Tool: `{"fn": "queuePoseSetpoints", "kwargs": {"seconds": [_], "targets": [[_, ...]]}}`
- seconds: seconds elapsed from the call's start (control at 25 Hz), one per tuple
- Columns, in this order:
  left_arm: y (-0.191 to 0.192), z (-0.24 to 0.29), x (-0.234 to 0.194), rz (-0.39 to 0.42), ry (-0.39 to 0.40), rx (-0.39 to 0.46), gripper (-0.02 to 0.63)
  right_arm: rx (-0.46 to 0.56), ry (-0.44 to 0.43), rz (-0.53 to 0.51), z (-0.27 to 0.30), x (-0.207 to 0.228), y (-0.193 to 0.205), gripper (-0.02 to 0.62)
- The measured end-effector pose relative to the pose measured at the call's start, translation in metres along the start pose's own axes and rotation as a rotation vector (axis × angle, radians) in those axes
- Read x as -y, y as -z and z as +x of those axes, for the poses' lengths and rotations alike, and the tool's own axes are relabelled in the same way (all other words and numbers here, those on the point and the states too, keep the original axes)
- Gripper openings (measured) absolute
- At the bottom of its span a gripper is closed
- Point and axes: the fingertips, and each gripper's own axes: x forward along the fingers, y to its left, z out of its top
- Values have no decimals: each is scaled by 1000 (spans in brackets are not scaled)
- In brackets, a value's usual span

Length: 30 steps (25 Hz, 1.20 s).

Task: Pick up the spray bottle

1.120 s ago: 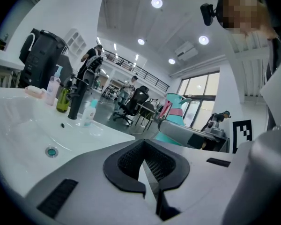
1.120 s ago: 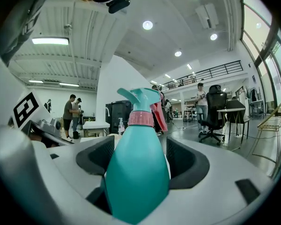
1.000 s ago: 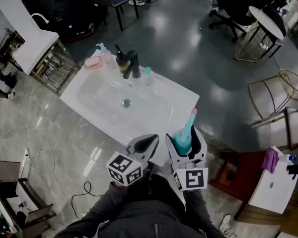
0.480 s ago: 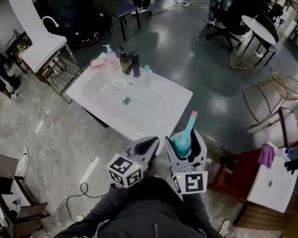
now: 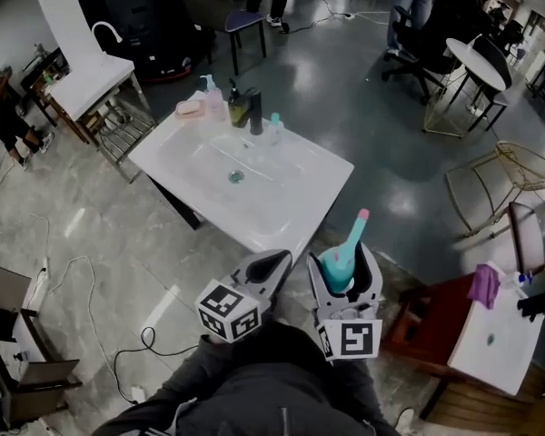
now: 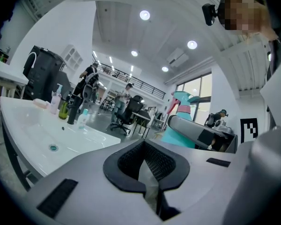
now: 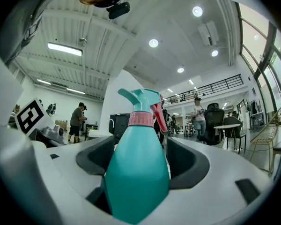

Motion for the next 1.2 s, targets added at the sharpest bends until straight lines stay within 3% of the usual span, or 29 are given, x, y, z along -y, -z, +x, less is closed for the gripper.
{"fn": "queuePoseSetpoints", "kwargs": {"seconds": [1.2], "targets": [[0, 4, 13, 14, 23, 5, 8, 30, 28, -21, -13, 8, -9, 330]]}}
